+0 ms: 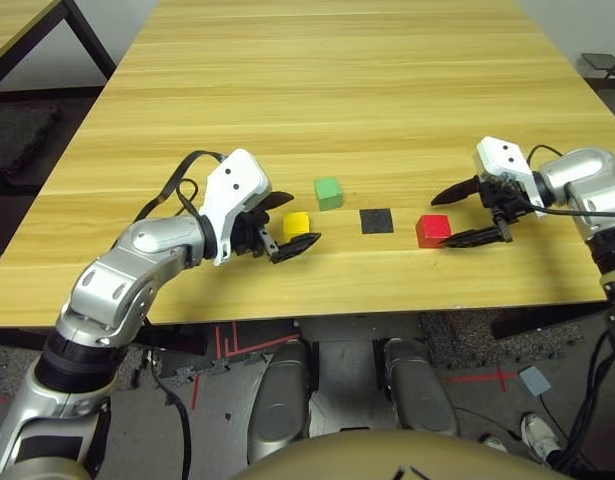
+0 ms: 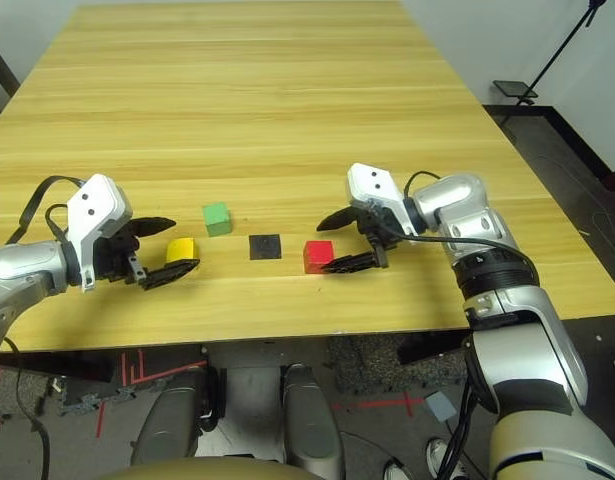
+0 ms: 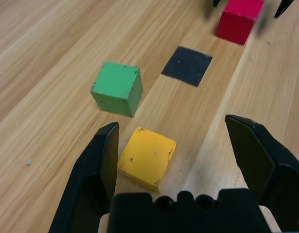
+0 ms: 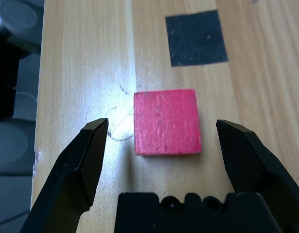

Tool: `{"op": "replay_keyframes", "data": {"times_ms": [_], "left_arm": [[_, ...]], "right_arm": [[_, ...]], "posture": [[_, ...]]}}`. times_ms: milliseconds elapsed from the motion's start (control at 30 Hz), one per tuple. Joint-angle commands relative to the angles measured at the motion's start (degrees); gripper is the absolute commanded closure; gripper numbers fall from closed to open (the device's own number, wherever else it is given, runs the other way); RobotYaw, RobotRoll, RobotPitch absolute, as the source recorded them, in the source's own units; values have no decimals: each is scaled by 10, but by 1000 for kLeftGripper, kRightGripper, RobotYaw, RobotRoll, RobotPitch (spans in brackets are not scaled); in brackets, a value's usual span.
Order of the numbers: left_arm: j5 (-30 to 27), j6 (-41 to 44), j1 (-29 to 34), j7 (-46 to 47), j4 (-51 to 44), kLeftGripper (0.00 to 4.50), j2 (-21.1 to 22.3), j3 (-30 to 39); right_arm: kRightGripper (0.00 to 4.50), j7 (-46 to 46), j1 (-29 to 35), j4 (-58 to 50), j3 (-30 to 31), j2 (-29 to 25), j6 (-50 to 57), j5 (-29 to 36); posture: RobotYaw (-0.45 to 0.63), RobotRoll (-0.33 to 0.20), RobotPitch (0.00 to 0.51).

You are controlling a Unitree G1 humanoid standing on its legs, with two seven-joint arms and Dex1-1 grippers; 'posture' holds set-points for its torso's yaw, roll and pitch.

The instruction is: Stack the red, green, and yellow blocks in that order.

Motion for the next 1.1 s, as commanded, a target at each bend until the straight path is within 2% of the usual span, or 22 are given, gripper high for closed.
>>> {"op": "replay_keyframes", "data": {"times_ms": [33,100,167,233,367,400,633,1100], "left_arm": [[6,18,-11,-3,-19,34,7,-8],[5,26,-17,3,-24,34,4,-4],[4,34,-20,8,-29,0,1,0],[3,38,-19,13,-33,0,-1,5],[2,44,-9,20,-42,0,-2,10],[2,46,-8,22,-44,0,-2,11],[3,51,-20,30,-46,0,-7,15],[4,60,-7,47,-57,0,-2,43]], "right_arm": [[0,3,-19,34,23,12,-44,-29],[0,2,-26,52,16,26,-61,-39],[390,-5,-33,65,12,39,-78,-51],[921,-12,-39,76,11,49,-88,-60],[2343,-18,-51,96,10,61,-110,-78],[2446,-16,-56,95,7,66,-110,-75],[2435,-33,-94,66,-6,119,-79,-68],[2435,-78,-91,41,21,172,-56,-117]], "posture": [[464,-119,140],[475,-120,140],[484,-121,140],[490,-123,140],[500,-127,139],[506,-131,137],[528,-149,135],[589,-159,145]]}}
